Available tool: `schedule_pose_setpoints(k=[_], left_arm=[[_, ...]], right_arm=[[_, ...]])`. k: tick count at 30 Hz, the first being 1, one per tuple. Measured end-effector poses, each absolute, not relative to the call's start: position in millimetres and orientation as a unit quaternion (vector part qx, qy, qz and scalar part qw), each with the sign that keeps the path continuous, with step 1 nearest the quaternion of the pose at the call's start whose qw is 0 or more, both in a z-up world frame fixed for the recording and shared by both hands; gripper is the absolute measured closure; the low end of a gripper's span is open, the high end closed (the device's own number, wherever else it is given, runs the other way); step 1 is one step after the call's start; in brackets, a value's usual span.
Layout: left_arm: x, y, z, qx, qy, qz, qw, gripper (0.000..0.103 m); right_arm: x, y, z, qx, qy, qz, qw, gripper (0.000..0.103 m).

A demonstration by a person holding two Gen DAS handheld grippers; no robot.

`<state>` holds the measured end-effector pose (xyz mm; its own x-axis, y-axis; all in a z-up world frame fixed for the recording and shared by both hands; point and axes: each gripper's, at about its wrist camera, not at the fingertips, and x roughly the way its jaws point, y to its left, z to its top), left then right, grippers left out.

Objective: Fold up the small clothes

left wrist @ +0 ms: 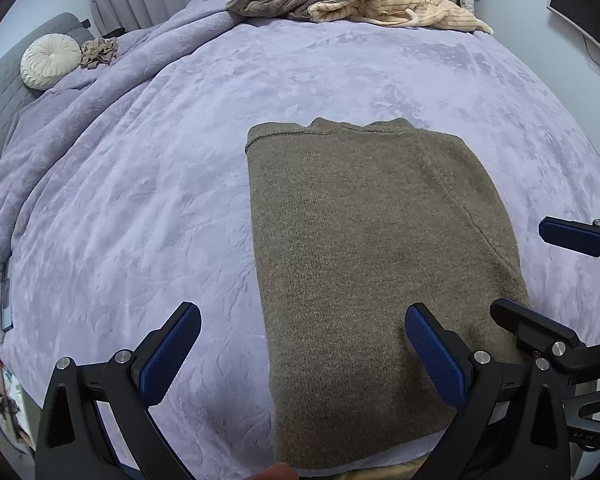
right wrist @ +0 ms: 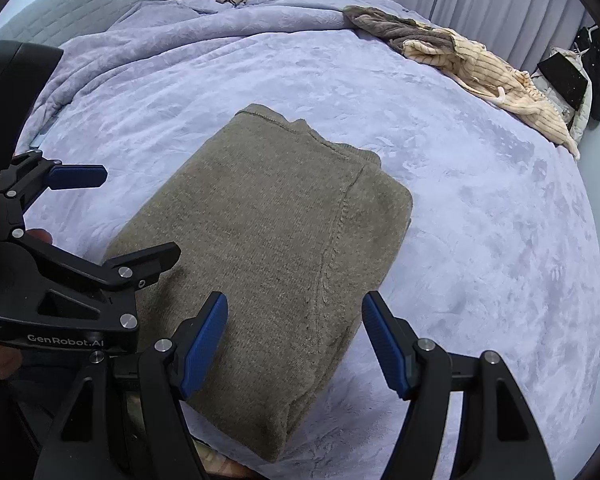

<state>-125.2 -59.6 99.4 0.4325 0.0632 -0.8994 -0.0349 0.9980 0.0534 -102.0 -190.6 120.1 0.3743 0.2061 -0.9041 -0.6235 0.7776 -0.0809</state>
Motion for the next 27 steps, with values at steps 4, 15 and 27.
schedule_pose_setpoints(k=[4,15,27], left_arm=[[-123.2,-56.1,97.3,0.014,0.535,0.027,0.844,0.001],[-114.4,-44.5,93.0,-0.004,0.547,0.019,0.837,0.001],[-110.8,-43.5,96.1,-0.011,0.547,0.009,0.837,0.001]], right_arm=[[-102.7,-192.3,124.2,-0.213,0.499,0.241,0.805,0.03],[-105.8,-189.2,117.4,-0.22,0.517,0.228,0.795,0.03],[-99.0,-184.3,119.4,-0.223,0.516,0.226,0.795,0.03]])
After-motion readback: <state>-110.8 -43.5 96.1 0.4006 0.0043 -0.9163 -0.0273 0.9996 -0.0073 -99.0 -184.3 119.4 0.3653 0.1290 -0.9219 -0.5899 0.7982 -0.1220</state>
